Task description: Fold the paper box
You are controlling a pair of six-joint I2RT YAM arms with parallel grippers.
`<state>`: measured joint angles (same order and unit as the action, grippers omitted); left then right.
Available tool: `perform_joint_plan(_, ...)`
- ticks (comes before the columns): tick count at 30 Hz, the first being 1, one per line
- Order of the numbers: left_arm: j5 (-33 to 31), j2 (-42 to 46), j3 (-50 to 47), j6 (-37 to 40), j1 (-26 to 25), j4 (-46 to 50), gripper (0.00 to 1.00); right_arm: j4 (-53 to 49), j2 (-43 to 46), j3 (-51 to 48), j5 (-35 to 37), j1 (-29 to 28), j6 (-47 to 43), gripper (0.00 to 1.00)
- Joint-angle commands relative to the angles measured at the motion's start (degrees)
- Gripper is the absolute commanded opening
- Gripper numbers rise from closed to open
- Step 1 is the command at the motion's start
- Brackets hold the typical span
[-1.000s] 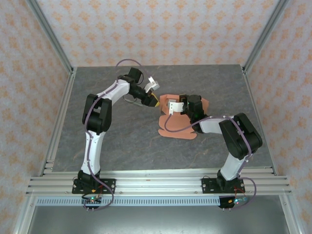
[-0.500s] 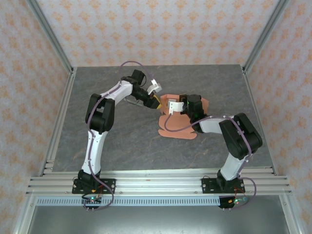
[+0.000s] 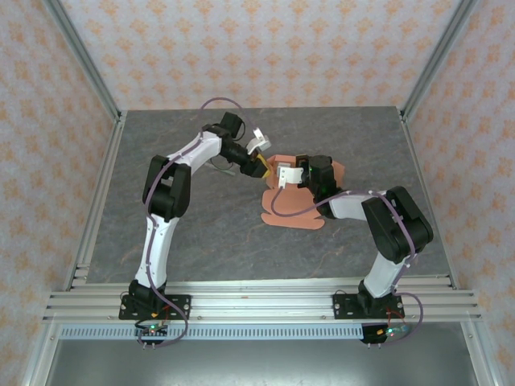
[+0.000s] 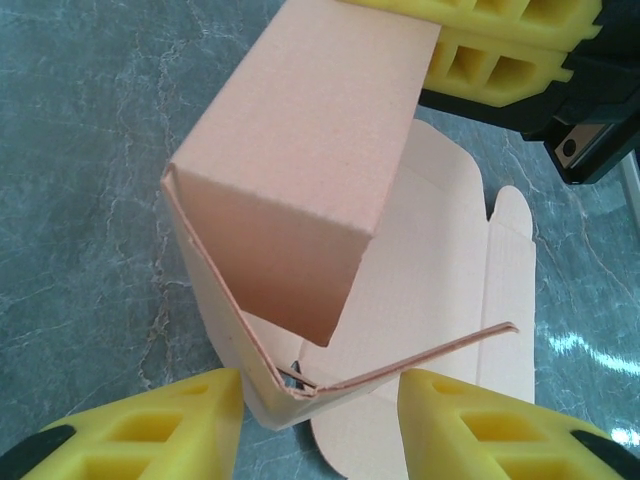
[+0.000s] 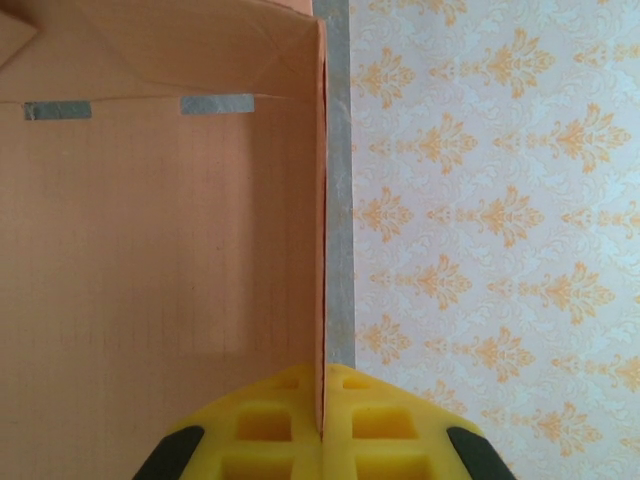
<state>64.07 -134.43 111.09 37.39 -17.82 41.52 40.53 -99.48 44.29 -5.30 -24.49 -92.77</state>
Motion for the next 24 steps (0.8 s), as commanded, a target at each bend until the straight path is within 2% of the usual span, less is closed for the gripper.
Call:
perform_joint_plan(1, -0.7, -0.9, 1.5, -1.4, -0.9, 0.0, 0.44, -0.8, 1.4, 1.6, 0.7, -0.4, 1.5, 0.0)
perform_joint_plan(10, -4.7, 0.3, -0.8, -8.6, -2.4, -6.3, 0.42, -0.4, 1.6, 1.1, 0.6, -0.4, 2.0, 0.0)
perform_joint_plan(24, -11.5, 3.9, -7.9, -20.3, -2.7, -19.8, 0.48, -0.6, 1.7, 1.2, 0.5, -0.4, 2.4, 0.0)
